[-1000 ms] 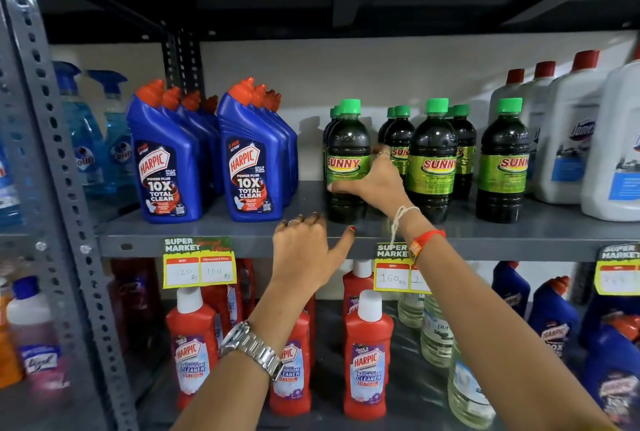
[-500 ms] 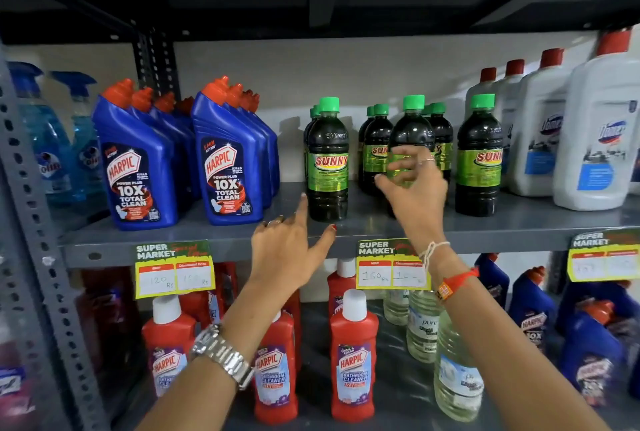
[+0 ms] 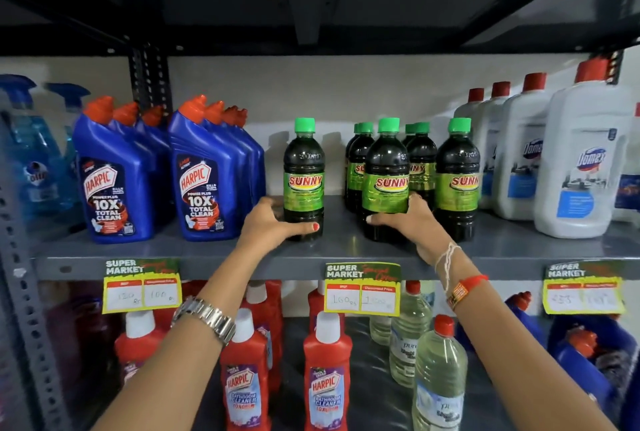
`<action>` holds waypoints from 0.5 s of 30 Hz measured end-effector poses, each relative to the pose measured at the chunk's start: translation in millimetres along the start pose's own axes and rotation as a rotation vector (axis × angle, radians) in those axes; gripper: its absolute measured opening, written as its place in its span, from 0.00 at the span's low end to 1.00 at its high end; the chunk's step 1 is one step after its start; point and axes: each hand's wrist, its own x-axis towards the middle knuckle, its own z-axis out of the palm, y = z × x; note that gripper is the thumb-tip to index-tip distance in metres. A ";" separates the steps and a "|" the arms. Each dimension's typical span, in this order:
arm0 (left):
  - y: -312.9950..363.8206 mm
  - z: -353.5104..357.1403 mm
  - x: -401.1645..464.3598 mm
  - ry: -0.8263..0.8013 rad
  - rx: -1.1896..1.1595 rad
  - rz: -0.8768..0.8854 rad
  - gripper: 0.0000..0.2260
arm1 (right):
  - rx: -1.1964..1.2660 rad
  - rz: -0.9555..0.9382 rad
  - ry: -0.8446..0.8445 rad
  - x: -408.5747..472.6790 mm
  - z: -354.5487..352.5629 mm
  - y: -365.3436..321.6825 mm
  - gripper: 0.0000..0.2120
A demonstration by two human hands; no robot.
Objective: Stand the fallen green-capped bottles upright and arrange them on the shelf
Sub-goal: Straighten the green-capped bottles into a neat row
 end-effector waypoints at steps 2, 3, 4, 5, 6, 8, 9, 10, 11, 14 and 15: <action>-0.9 1.4 1.1 0.043 0.030 0.019 0.36 | -0.045 -0.013 0.017 0.7 0.8 1.9 0.35; -1.1 1.3 2.0 0.047 0.021 0.020 0.35 | -0.062 -0.021 0.029 0.5 1.3 1.8 0.35; -1.2 0.5 2.6 0.034 -0.004 0.016 0.33 | -0.074 -0.033 0.034 0.5 2.1 1.8 0.35; -0.8 -0.5 3.2 0.007 -0.037 0.009 0.30 | -0.088 -0.049 0.032 0.7 2.8 1.4 0.34; -0.8 -1.7 3.8 -0.025 -0.069 0.002 0.27 | -0.108 -0.063 0.025 0.8 3.9 1.3 0.34; -0.7 -4.3 4.5 -0.081 -0.108 -0.013 0.22 | -0.139 -0.081 0.009 2.0 5.9 0.9 0.34; -0.8 -5.1 4.8 -0.101 -0.121 -0.019 0.23 | -0.148 -0.082 0.002 2.7 6.6 0.5 0.34; -0.9 -5.3 5.2 -0.116 -0.131 -0.023 0.24 | -0.155 -0.083 -0.004 3.4 7.0 0.1 0.34; -0.8 -5.6 5.6 -0.125 -0.136 -0.024 0.25 | -0.160 -0.088 -0.007 4.2 7.1 -0.1 0.33; -0.1 -5.7 5.5 -0.142 -0.144 -0.017 0.26 | -0.159 -0.102 -0.007 4.7 7.3 1.6 0.31; 0.0 -5.5 5.0 -0.147 -0.145 -0.017 0.27 | -0.162 -0.102 -0.007 4.3 7.8 2.0 0.32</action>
